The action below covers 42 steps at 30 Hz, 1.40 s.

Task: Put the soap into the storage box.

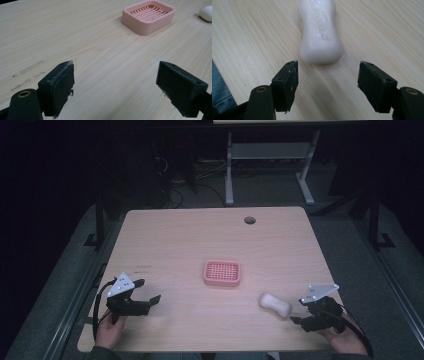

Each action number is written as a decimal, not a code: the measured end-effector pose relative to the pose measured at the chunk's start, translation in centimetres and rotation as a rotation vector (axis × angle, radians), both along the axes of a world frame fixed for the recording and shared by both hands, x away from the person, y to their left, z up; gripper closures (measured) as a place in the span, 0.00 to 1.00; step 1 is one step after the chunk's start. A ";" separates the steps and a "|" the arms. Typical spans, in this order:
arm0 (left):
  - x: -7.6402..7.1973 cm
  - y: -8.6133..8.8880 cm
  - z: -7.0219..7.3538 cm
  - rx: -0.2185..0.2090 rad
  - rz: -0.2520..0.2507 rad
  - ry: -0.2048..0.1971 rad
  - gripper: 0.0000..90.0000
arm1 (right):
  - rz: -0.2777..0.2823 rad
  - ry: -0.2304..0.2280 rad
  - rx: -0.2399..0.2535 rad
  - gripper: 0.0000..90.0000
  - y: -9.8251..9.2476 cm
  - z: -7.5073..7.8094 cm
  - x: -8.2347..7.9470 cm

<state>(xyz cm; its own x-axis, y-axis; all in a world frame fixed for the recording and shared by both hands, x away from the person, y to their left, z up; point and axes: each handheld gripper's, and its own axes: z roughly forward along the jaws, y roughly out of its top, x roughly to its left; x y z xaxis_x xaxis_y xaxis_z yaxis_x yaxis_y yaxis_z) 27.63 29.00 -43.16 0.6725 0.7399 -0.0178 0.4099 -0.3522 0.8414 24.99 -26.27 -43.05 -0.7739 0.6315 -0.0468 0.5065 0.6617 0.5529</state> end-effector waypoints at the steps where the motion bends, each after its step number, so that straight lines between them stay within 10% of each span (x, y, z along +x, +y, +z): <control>1: 0.0 0.0 0.0 0.001 0.001 0.000 0.16 | 0.008 0.001 -0.006 0.36 0.1 0.1 0.2; 42: 0.1 0.3 0.1 -0.004 0.001 0.000 0.16 | 0.175 0.144 -0.228 0.41 6.9 -0.2 5.7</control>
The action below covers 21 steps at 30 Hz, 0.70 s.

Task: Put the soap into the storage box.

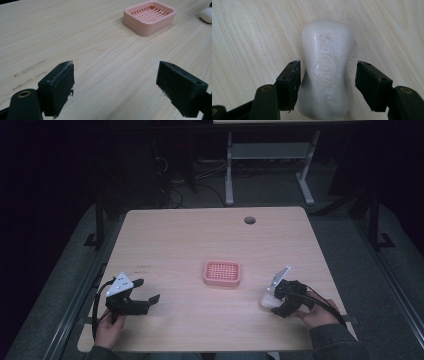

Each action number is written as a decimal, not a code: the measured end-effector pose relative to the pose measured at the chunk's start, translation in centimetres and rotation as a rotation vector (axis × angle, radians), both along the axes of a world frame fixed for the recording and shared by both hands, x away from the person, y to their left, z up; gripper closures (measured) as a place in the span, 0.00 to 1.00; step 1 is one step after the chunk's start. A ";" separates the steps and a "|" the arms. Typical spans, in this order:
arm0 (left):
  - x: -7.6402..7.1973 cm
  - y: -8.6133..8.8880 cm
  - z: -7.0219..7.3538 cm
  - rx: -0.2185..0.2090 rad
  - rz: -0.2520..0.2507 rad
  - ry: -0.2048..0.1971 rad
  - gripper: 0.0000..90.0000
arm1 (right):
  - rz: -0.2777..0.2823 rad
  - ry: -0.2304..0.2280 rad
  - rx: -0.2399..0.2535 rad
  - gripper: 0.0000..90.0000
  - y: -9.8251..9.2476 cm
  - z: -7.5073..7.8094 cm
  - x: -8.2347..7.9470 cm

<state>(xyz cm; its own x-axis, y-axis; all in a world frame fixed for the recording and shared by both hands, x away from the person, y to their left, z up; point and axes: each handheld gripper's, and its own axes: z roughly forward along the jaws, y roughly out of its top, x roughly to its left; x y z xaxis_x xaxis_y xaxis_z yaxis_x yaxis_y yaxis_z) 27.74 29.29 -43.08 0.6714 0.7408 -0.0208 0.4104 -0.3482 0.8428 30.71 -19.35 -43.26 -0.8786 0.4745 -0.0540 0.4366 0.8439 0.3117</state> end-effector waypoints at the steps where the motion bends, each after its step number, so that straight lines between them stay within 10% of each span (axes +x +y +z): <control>1: 0.0 0.0 0.0 0.000 0.000 0.000 0.16 | 0.000 0.000 0.000 0.41 0.0 0.0 0.0; 21: 0.0 0.1 0.0 -0.006 0.004 -0.003 0.16 | -0.005 0.078 -0.009 0.52 0.6 -1.0 0.9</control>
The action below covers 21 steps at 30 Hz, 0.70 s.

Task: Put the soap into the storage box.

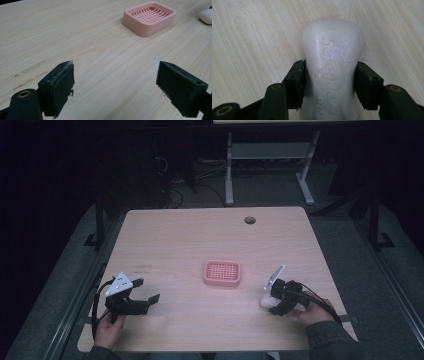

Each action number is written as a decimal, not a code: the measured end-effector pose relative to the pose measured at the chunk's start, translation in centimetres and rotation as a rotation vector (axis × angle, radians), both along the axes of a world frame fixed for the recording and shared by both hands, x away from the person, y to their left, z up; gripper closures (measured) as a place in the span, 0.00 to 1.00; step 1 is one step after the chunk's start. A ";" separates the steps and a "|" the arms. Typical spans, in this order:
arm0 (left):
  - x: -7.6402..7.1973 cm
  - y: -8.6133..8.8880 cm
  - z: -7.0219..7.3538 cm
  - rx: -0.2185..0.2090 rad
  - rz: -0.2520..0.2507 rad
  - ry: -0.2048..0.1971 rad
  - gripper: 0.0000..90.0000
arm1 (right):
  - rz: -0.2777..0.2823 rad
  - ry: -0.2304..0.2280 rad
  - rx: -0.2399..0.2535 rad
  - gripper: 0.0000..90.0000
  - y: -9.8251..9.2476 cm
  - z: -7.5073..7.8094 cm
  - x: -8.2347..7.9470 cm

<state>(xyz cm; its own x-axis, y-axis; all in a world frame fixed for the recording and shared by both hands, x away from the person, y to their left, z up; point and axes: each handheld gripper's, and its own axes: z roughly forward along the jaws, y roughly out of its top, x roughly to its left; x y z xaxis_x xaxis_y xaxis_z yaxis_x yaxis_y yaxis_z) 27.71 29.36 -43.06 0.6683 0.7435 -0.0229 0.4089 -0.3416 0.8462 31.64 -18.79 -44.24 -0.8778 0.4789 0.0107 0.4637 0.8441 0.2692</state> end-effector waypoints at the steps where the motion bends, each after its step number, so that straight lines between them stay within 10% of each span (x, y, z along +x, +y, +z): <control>1: 0.0 0.0 0.0 0.000 0.000 0.000 0.16 | -0.002 0.005 0.007 0.53 0.0 0.0 0.0; 21: 0.0 0.1 0.1 -0.006 0.004 -0.006 0.16 | 0.035 -0.053 0.002 0.54 0.5 1.6 -0.4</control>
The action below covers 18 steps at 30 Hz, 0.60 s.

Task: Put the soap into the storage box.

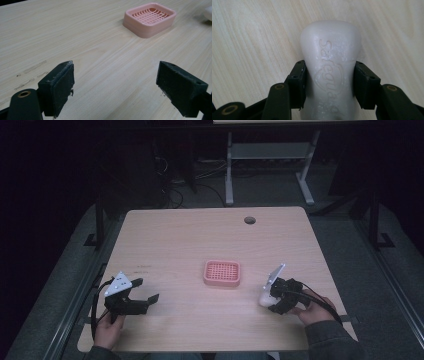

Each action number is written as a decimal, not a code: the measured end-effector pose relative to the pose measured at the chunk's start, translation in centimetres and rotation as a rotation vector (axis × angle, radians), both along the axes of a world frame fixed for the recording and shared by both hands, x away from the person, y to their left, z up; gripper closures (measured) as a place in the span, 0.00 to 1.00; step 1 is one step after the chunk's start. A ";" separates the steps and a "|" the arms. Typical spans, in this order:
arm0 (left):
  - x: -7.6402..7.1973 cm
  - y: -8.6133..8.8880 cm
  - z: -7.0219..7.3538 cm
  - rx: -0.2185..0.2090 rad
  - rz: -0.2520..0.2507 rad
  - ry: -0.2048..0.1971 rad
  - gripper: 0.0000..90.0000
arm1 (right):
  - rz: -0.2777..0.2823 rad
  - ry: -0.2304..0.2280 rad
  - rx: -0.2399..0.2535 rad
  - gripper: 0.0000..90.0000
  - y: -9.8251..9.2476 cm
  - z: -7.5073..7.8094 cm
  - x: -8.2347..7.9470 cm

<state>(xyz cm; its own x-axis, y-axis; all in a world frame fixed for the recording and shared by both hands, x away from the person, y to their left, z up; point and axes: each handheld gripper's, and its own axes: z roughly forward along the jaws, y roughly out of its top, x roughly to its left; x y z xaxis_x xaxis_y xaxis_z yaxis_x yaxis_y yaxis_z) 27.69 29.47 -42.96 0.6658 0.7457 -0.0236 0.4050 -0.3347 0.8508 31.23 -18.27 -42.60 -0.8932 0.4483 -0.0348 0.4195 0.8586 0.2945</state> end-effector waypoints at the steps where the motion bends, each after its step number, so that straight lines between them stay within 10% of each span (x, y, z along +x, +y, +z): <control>1: 0.0 0.0 0.0 0.000 0.000 0.000 0.16 | 0.004 -0.004 -0.001 0.54 0.1 0.2 0.1; 18: 0.0 0.0 0.0 -0.009 0.005 0.002 0.16 | 0.051 -0.039 0.024 0.54 1.6 2.9 1.5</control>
